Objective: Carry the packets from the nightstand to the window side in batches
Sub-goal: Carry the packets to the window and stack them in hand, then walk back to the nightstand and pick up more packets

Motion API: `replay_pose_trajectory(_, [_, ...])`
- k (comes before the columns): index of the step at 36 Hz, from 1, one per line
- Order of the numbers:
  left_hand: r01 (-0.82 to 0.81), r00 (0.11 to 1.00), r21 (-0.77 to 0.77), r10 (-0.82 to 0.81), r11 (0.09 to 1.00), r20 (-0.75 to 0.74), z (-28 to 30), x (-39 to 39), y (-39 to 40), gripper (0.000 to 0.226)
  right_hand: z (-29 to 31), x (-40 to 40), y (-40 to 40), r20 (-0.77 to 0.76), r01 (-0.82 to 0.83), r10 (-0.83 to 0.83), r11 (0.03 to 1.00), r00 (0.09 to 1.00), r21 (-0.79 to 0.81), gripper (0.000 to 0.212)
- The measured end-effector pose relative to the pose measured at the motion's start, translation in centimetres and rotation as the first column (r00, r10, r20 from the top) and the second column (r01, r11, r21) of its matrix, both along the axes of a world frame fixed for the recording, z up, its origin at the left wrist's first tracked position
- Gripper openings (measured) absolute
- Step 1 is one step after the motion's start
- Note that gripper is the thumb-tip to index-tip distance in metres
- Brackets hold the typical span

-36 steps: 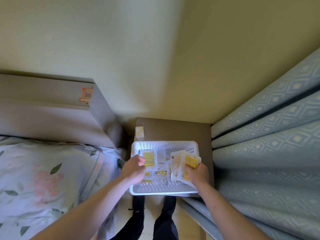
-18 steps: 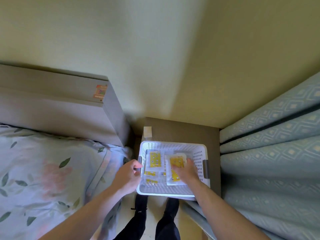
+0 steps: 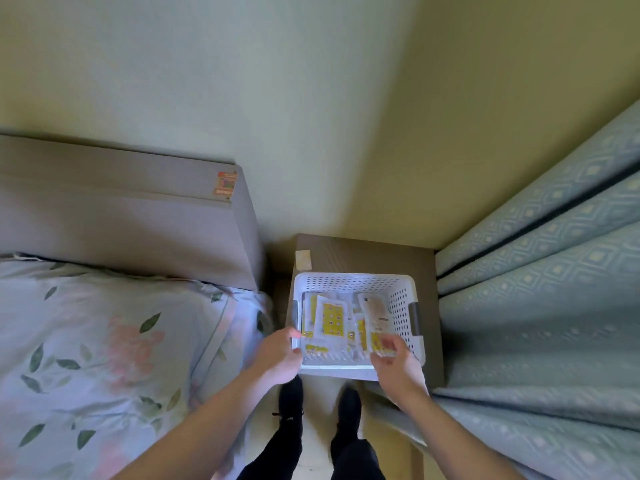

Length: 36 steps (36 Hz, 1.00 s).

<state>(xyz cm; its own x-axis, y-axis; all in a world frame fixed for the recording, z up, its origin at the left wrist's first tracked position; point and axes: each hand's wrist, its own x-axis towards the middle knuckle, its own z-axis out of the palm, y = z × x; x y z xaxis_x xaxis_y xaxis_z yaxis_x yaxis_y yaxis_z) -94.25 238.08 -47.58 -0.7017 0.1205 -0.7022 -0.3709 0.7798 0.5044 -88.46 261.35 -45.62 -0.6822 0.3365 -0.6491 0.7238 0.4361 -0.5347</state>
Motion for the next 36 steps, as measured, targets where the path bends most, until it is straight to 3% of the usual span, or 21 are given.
replay_pose_trajectory(6, [0.049, 0.985, 0.034, -0.042, 0.998, -0.167, 4.5, 2.9, 0.1, 0.036, 5.2, 2.5, -0.1, -0.131, -0.004, 0.007, 1.0, 0.991, 0.025, 0.036])
replay_pose_trajectory(15, [0.02, 0.874, 0.009, -0.013, 1.0, -0.486, 12.6, 14.4, -1.9, 0.038, 12.0, 8.8, -0.6, -0.333, -0.31, 0.325, 0.946, 0.885, 0.099, 0.039])
replay_pose_trajectory(21, [-0.154, 0.863, -0.036, 0.117, 0.987, -0.491, 16.4, 26.8, -4.9, 0.04, 14.7, 15.7, -3.3, -0.361, -0.572, 0.571, 0.812, 0.737, 0.115, 0.046])
replay_pose_trajectory(27, [-0.266, 0.85, -0.107, 0.181, 0.958, -0.495, 20.2, 37.1, -8.4, 0.043, 17.9, 22.7, -7.0, -0.412, -0.721, 0.699, 0.68, 0.585, 0.131, 0.055])
replay_pose_trajectory(36, [-0.338, 0.801, -0.136, 0.209, 0.931, -0.561, 23.7, 48.6, -12.9, 0.046, 20.9, 32.2, -11.1, -0.456, -0.796, 0.77, 0.575, 0.447, 0.19, 0.063])
